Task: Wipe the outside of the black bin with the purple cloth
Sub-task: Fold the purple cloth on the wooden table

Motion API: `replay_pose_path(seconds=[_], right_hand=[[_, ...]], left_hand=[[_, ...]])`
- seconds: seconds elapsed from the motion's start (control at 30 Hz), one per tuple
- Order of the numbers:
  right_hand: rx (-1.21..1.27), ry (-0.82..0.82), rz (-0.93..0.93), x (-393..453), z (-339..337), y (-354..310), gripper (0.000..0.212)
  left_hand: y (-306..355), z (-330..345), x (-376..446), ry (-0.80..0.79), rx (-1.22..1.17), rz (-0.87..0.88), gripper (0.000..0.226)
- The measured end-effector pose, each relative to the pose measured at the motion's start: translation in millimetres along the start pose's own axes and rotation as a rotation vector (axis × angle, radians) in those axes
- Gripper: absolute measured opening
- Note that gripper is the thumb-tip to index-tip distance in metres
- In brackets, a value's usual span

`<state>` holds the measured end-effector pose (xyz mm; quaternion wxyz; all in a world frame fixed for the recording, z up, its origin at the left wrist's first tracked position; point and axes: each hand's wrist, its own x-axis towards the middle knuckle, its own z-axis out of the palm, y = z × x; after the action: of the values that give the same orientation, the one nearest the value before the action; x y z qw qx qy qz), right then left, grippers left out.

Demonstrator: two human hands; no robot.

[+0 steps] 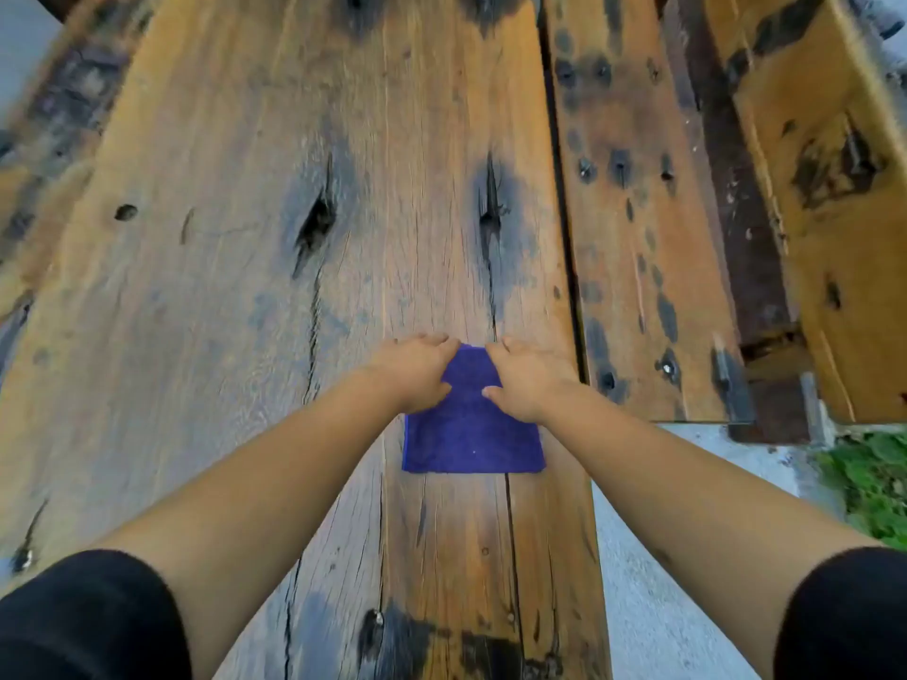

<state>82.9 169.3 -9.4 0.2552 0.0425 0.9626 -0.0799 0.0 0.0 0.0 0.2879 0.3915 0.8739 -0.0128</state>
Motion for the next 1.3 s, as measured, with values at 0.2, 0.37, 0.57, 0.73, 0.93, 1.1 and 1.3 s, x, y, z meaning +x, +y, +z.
replay_pose_path(seconds=[0.2,0.37,0.57,0.73,0.93,1.1,1.3], right_hand=[[-0.053,-0.061,0.031,28.0,23.4,13.8,0.066],[-0.066,-0.008,0.032,38.2,31.5,22.1,0.072],[-0.029,0.057,0.064,41.8,38.7,23.1,0.042],[0.061,0.029,0.007,37.4,33.0,26.6,0.014],[0.212,0.077,-0.09,14.3,27.3,31.8,0.045],[0.064,0.081,-0.187,-8.7,38.3,31.6,0.015],[0.008,0.074,-0.211,-38.8,60.3,30.2,0.025]], left_hand=[[-6.6,32.7,37.8,-0.075,0.005,-0.031,0.077],[-8.5,52.4,53.4,0.027,-0.068,-0.056,0.068],[-13.0,57.3,62.1,0.034,-0.038,-0.073,0.033],[-13.4,55.4,53.9,0.126,-0.022,-0.019,0.019],[-18.3,53.0,18.5,0.223,0.017,0.075,0.015],[-6.4,59.6,-9.0,0.25,0.11,0.115,0.013],[4.8,91.5,-45.4,0.189,0.179,0.145,0.016]])
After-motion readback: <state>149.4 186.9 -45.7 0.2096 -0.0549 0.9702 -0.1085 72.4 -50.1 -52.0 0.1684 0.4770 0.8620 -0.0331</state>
